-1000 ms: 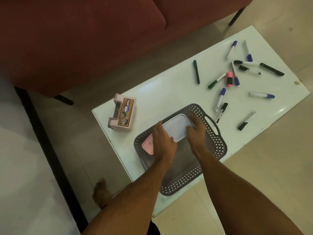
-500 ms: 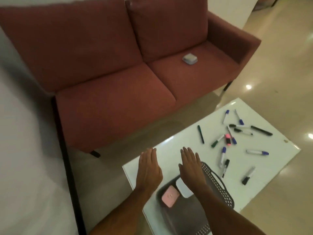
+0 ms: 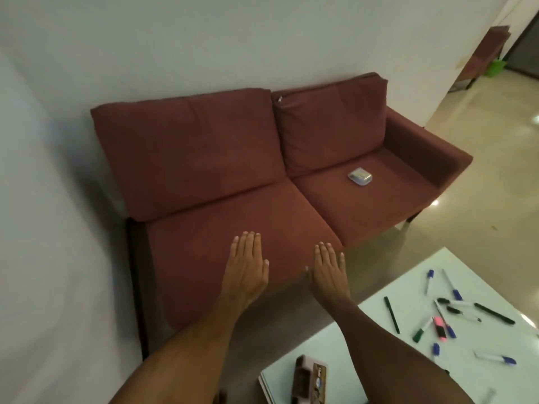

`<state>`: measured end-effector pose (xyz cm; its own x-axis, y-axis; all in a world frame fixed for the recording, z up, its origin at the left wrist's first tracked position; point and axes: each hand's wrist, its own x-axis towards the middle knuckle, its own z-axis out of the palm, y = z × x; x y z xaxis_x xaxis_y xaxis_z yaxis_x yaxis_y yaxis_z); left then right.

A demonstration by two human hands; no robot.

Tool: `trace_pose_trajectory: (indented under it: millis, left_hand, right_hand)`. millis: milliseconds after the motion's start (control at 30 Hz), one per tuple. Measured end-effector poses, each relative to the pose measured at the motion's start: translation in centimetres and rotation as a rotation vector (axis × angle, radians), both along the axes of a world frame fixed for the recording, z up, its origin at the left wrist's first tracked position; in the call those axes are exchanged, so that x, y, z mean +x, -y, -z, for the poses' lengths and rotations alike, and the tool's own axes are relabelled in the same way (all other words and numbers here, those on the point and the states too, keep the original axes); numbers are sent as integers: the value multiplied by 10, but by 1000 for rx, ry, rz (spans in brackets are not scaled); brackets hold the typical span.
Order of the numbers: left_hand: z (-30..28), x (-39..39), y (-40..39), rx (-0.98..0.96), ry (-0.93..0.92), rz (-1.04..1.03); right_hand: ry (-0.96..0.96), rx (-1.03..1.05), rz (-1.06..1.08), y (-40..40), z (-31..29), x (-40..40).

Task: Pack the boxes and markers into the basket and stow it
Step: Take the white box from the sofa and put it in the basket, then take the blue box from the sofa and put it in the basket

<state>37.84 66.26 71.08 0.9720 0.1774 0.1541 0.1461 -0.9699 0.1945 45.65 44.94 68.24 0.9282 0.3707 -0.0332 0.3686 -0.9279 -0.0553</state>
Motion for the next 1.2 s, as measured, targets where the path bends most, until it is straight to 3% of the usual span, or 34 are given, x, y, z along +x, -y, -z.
trace_pose_trajectory:
  millis: [167, 400, 833, 1200]
  left_hand:
    - [-24, 48, -65, 10, -15, -20]
    - [-38, 120, -95, 55, -17, -9]
    - [-44, 329, -73, 55, 44, 29]
    - [-32, 529, 16, -41, -2, -4]
  right_hand:
    - [-34, 46, 19, -61, -20, 43]
    - [-25, 79, 84, -91, -41, 110]
    - [-12, 137, 173, -63, -47, 303]
    - [-45, 89, 205, 22, -43, 504]
